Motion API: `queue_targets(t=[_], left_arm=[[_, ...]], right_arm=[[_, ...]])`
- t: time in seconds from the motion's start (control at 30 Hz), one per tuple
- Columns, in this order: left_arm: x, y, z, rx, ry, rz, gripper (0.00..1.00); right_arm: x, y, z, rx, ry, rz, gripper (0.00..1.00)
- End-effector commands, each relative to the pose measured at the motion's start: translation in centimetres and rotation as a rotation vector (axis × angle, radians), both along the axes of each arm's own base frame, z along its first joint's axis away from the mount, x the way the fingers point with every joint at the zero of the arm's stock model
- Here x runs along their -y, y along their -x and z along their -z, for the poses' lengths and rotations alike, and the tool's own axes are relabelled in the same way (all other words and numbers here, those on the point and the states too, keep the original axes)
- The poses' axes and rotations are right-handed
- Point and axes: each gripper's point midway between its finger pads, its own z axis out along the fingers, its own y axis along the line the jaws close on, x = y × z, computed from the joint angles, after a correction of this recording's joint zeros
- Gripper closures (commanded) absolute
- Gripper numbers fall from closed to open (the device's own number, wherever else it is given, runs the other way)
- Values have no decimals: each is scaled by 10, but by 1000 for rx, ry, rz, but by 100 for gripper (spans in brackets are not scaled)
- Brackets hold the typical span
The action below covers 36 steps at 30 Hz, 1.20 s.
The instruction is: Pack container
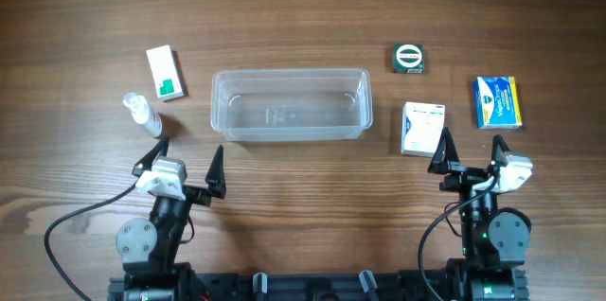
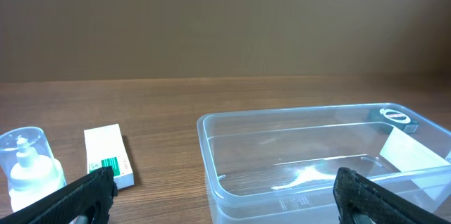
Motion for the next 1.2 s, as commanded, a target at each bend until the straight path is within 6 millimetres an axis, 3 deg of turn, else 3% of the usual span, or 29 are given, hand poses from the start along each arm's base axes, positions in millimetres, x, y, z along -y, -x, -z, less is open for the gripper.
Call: queue_targets(t=[0.0, 0.57, 0.63, 0.73, 0.8, 0.87, 0.93, 1.03, 1.1, 1.17], left_arm=[[0, 0, 1, 1, -14, 5, 0], [0, 0, 1, 1, -14, 5, 0], [0, 0, 1, 1, -14, 5, 0], [0, 0, 1, 1, -14, 5, 0], [0, 0, 1, 1, -14, 5, 0], [0, 0, 1, 1, -14, 5, 0], [0, 0, 1, 1, -14, 5, 0], [0, 0, 1, 1, -14, 5, 0], [0, 0, 1, 1, -14, 5, 0], [0, 0, 1, 1, -14, 5, 0]], right_arm=[[-1, 1, -4, 18, 19, -10, 0], [-1, 1, -4, 18, 19, -10, 0], [-12, 0, -4, 26, -156, -75, 0], [-7, 1, -8, 57, -495, -47, 0], [-8, 2, -32, 155, -537, -80, 0], [-8, 11, -75, 321, -357, -105, 0], [-8, 19, -104, 416, -293, -107, 0], [-25, 22, -145, 429, -182, -190, 0], [-36, 11, -176, 401, -89, -239, 0], [-47, -12, -196, 306, 14, -284, 0]])
